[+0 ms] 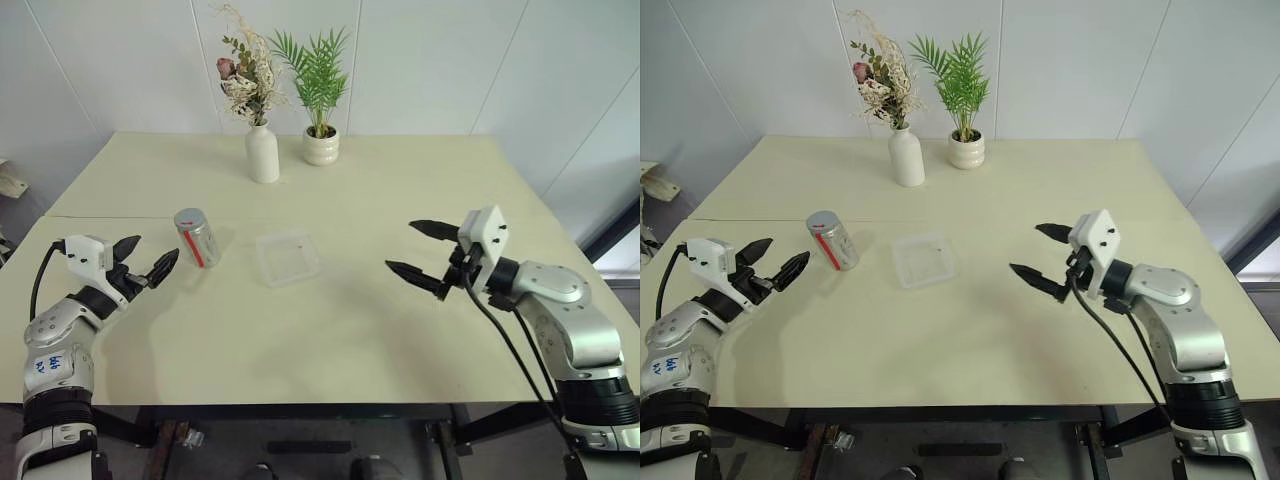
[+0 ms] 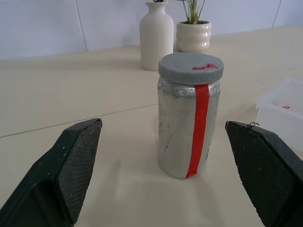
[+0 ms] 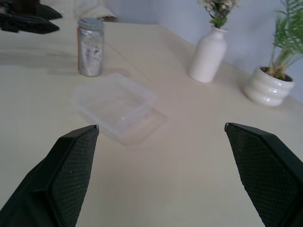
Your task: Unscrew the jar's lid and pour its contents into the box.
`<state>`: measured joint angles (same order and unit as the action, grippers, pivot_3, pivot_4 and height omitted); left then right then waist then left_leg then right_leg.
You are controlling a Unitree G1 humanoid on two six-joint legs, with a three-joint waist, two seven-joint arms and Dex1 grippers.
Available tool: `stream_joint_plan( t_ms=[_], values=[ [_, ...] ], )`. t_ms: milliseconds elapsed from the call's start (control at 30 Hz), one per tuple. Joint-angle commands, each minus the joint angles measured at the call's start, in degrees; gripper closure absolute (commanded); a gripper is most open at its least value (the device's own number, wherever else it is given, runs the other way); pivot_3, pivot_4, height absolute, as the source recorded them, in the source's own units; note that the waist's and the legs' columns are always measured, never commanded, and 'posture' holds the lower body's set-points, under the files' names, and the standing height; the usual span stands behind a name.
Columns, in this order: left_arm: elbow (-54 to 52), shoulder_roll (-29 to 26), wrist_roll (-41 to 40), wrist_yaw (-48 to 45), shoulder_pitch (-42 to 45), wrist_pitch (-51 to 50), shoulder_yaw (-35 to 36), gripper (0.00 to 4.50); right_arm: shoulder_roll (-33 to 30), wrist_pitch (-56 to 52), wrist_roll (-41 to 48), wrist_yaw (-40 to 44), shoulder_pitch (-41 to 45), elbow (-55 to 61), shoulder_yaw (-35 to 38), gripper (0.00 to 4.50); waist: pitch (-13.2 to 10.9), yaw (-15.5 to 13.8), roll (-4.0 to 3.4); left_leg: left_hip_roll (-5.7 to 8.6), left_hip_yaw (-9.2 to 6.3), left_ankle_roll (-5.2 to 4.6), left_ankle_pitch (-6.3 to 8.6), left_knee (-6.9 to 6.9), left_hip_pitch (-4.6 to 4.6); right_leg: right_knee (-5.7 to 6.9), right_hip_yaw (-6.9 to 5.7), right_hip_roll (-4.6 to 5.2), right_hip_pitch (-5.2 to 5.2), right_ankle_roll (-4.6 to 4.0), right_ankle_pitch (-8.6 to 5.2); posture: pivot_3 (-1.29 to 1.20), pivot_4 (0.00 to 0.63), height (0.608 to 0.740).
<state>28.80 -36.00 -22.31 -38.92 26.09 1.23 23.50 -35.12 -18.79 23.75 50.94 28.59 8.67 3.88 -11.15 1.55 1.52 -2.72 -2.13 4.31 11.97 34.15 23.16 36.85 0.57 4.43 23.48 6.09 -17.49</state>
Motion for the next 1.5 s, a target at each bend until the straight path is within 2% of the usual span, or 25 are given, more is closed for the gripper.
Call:
stream_joint_plan(
  t_ms=[33,300,667,1500],
  values=[
    [-0.64,1.25,0.62,0.84,0.51,1.55,-0.74,0.04,0.59,-0.18,0.87,-0.81,1.76,2.17,0.19,0.0,0.0,-0.06,0.0,0.0,0.0,0.0,0.0,0.0,0.01,-0.02,0.0,0.0,0.0,0.02,0.02,0.0,0.15,0.74],
    [-2.41,1.66,0.95,0.6,-1.41,-0.1,-2.18,0.04,0.76,0.23,0.67,-0.55,1.88,1.49,-0.43,0.0,0.0,0.02,0.0,0.0,0.0,0.0,0.0,0.0,0.01,-0.02,0.01,0.0,0.01,0.02,0.04,0.0,0.15,0.74],
    [-0.29,4.46,2.56,4.12,2.83,0.98,-3.6,0.04,1.63,0.07,-0.14,-0.69,2.3,1.09,-1.43,0.0,0.0,-0.06,0.0,0.0,0.01,0.01,0.0,0.01,0.01,-0.03,0.01,0.0,0.0,0.04,0.06,0.0,0.15,0.74],
    [15.39,6.43,5.88,8.16,15.1,7.38,-4.8,0.04,1.66,-0.41,-0.94,-1.16,2.94,0.71,-1.82,0.0,-0.01,-0.05,0.02,0.01,0.01,0.02,0.0,0.01,0.02,-0.05,0.0,-0.02,0.0,0.1,0.09,0.0,0.15,0.74]
  ],
)
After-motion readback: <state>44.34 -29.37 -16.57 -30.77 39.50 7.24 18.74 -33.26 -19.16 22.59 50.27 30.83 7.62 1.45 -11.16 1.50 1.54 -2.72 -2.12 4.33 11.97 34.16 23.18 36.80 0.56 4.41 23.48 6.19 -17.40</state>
